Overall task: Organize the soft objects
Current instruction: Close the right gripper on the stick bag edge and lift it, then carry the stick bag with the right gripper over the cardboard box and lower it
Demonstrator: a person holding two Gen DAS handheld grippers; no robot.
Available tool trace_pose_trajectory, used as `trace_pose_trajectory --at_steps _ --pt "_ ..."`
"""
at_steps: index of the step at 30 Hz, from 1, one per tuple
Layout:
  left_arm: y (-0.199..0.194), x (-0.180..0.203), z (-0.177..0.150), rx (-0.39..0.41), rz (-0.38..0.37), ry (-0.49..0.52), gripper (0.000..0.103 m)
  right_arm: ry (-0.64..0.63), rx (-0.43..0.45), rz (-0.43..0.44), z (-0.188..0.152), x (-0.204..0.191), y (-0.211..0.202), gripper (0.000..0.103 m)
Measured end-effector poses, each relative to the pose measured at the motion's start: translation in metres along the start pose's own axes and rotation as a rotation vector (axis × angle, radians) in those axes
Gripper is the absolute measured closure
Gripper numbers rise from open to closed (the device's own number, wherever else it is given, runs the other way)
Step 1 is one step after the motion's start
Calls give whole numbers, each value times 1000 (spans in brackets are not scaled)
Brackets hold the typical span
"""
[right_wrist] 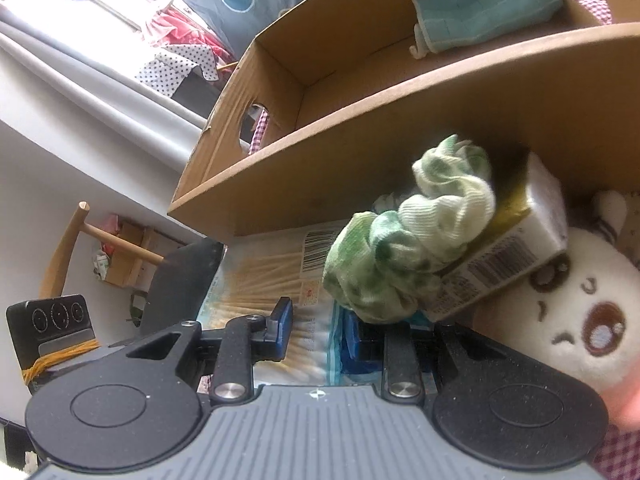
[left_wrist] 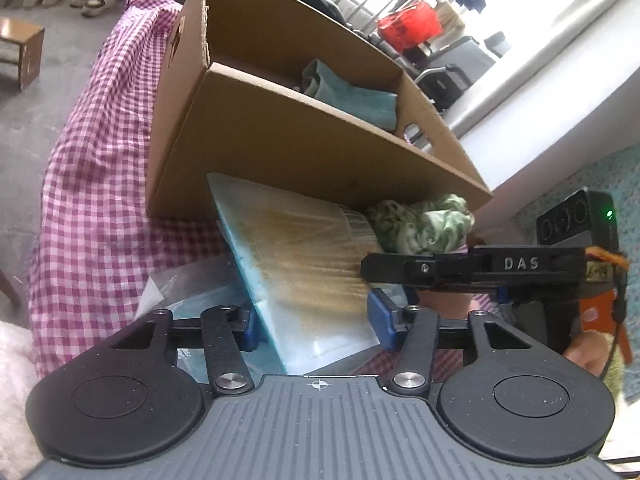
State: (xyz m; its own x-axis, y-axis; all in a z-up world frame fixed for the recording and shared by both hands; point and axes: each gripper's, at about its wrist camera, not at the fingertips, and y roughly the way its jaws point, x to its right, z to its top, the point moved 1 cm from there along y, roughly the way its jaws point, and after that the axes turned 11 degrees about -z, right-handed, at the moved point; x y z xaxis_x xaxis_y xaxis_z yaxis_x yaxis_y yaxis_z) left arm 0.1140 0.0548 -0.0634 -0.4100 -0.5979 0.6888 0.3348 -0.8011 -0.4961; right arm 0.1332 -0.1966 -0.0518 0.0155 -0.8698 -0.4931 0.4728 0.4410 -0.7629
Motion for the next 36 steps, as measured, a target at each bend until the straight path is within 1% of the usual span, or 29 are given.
trace_pose_trajectory --at_steps 3,8,14,20,27,32,36 --pt "1 5 0 1 9 13 52 -24 18 -12 -3 -6 -3 74" --pt "-12 15 -3 29 13 31 52 -74 60 -11 -8 -19 -15 76" --pt "-38 34 -8 84 44 66 52 -122 98 31 -12 -35 -31 76" --pt "-64 58 -7 148 81 106 52 -181 141 95 -14 -53 -50 76" --pt "-78 89 4 198 128 191 52 -226 207 174 -4 -67 -71 76" --pt "-80 103 21 216 119 231 52 -213 226 224 10 -68 -79 76" --pt "-69 115 41 209 102 286 52 -214 277 230 23 -64 -92 76"
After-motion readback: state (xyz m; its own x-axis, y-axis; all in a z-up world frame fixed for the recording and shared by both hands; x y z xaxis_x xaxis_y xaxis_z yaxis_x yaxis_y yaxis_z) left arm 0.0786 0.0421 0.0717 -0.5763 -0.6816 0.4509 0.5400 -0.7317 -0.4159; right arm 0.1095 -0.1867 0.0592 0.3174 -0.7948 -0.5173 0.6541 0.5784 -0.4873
